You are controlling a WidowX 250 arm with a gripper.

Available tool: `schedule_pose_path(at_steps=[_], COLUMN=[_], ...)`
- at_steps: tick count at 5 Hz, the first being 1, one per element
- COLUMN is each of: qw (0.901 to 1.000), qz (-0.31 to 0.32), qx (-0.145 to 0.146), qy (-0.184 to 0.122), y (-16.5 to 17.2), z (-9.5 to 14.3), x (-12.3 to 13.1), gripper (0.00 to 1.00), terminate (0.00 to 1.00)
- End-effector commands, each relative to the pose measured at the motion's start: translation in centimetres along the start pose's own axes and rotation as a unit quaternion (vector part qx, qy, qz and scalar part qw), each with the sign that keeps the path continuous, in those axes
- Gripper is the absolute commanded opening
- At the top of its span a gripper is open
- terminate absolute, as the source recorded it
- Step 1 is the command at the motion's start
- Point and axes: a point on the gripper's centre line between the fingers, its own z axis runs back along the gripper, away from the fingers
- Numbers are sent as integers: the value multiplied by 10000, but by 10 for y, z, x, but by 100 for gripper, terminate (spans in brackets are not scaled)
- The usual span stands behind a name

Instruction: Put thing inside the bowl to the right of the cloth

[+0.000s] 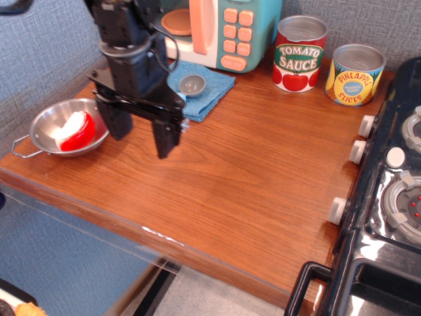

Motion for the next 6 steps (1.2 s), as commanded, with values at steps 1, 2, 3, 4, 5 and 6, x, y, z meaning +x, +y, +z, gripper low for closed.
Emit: schedule_pose_path(at_steps=[1, 2, 3, 4, 5, 6], qw=[9984, 9978, 9967, 9946, 9924, 9913], qz=[259, 317, 458, 761, 995, 1053], qx=[393, 474, 570, 638, 682, 768], qy=[-321, -336, -356, -302, -245, -170], y=[50, 69, 90, 111, 127, 133], z=[4, -1, -4, -5, -7, -15], x=[13, 15, 15, 12, 10, 10], gripper=[100, 100, 100, 100, 100, 100], terminate=[0, 0, 0, 0, 0, 0])
